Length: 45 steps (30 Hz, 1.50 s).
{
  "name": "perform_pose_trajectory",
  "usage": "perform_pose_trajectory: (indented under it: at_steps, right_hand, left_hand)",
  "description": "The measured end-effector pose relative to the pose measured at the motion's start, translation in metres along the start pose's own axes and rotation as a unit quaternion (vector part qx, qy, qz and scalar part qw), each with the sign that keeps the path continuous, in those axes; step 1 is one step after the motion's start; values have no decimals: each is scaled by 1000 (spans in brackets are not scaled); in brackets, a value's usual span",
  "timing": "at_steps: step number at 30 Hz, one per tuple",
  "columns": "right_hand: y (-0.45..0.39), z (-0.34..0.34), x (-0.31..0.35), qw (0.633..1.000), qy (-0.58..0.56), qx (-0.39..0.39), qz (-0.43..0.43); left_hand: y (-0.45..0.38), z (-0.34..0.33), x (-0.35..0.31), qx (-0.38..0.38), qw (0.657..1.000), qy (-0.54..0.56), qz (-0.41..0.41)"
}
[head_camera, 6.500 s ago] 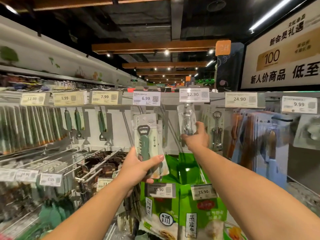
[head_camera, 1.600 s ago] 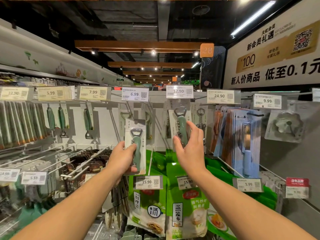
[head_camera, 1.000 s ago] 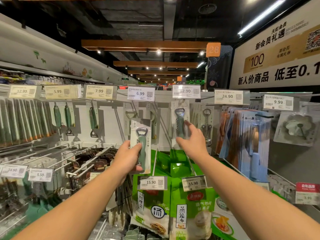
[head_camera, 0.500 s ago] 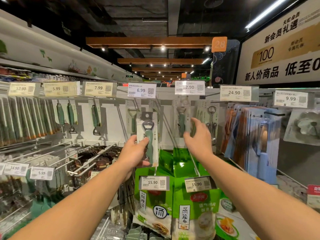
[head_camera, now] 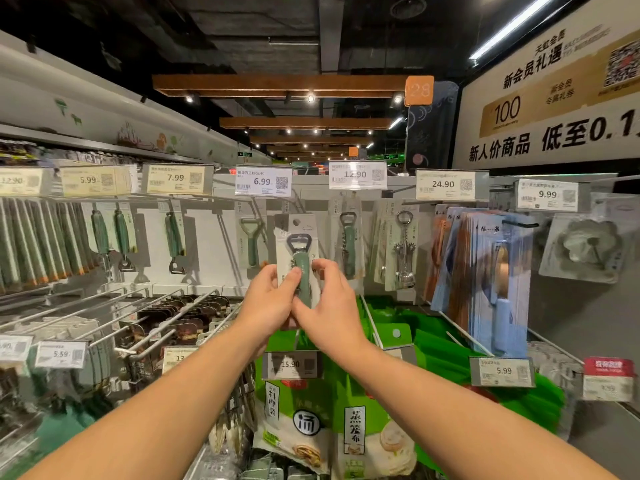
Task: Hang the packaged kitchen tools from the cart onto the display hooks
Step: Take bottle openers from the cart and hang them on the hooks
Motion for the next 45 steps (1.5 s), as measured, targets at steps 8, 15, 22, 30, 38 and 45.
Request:
perform_pose_trajectory:
  at_steps: [8, 15, 22, 30, 38, 45]
  right_hand:
    - [3, 11, 9, 999, -14, -25, 13]
    - [5, 43, -4, 998, 9, -55, 29]
    - [5, 72, -21, 994, -11, -105, -5]
    - [-1, 74, -20, 995, 8, -95, -17]
    - [-7, 65, -25, 995, 8, -79, -66]
    - [-52, 54, -34, 990, 44, 1, -136]
  left_hand:
    - [8, -2, -14, 34, 998, -48, -4]
    - [7, 25, -12, 59, 991, -120, 4]
    - [7, 52, -12, 42, 913, -389, -119]
    - [14, 47, -20, -18, 778, -611, -149]
    - [10, 46, -12, 5, 783, -612, -112]
    - [4, 46, -12, 7, 801, -592, -92]
Point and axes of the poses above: each hand's wrist, its own y-axis away from the middle knuckle, its own z-axis out of the back of the hand, x = y × z, the point moved 8 cm from there along -y, towards the middle knuckle, and after that the axes turned 6 degrees about y, right-handed, at the moved point
